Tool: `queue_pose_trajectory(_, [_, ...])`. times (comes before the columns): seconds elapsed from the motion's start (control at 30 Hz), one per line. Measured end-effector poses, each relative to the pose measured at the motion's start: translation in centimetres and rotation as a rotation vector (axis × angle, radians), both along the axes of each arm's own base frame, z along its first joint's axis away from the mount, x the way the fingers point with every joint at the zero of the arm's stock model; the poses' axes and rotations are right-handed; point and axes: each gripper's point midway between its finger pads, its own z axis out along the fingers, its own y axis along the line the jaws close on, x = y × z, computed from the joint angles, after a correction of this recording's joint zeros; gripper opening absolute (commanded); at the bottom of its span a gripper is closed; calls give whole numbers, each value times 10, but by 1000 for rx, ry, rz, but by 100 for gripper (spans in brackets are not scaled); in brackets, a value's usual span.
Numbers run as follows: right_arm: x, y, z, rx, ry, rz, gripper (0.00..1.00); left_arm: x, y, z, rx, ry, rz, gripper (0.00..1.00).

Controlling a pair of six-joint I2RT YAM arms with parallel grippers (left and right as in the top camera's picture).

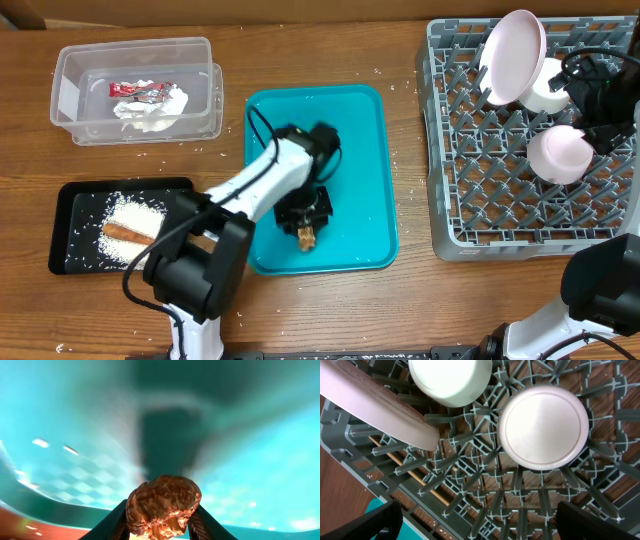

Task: Sort waste into correct bins and load items into the dishwasher
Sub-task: 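Carry the scrap with the left gripper and release it on the black tray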

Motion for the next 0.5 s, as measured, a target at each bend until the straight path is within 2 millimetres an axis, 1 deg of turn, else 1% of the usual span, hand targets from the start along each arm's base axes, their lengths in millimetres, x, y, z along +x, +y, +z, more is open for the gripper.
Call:
queue_pose_trajectory(0.03, [0, 0, 0, 0, 1, 0, 100, 12, 3, 6, -3, -26, 13, 38])
queue_pose_trajectory(0.1, [0, 0, 0, 0, 1, 0, 100, 25, 12, 14, 3, -51, 35, 37])
queue_pose_trajectory(0.2, [0, 0, 0, 0, 0, 0, 100, 32, 26, 24, 32, -47, 44, 37])
queue_pose_trajectory(0.27, [0, 0, 0, 1, 1, 0, 100, 44, 45, 41, 76, -63, 74, 37])
queue_pose_trajectory(0.33, [0, 0, 0, 0, 0, 0, 100, 58, 74, 60, 137, -83, 120, 37])
queue_pose_trajectory(0.37, [0, 0, 0, 0, 1, 0, 100, 67, 100, 74, 187, -102, 163, 37])
queue_pose_trajectory(0.4, [0, 0, 0, 0, 0, 0, 100, 75, 117, 81, 213, -124, 200, 37])
queue_pose_trajectory(0.43, [0, 0, 0, 0, 0, 0, 100, 81, 137, 86, 239, -139, 242, 37])
queue_pose_trajectory(0.47, [0, 0, 0, 0, 1, 0, 100, 86, 166, 90, 278, -151, 301, 38])
queue_pose_trajectory(0.5, [0, 0, 0, 0, 0, 0, 100, 86, 186, 91, 304, -149, 342, 38])
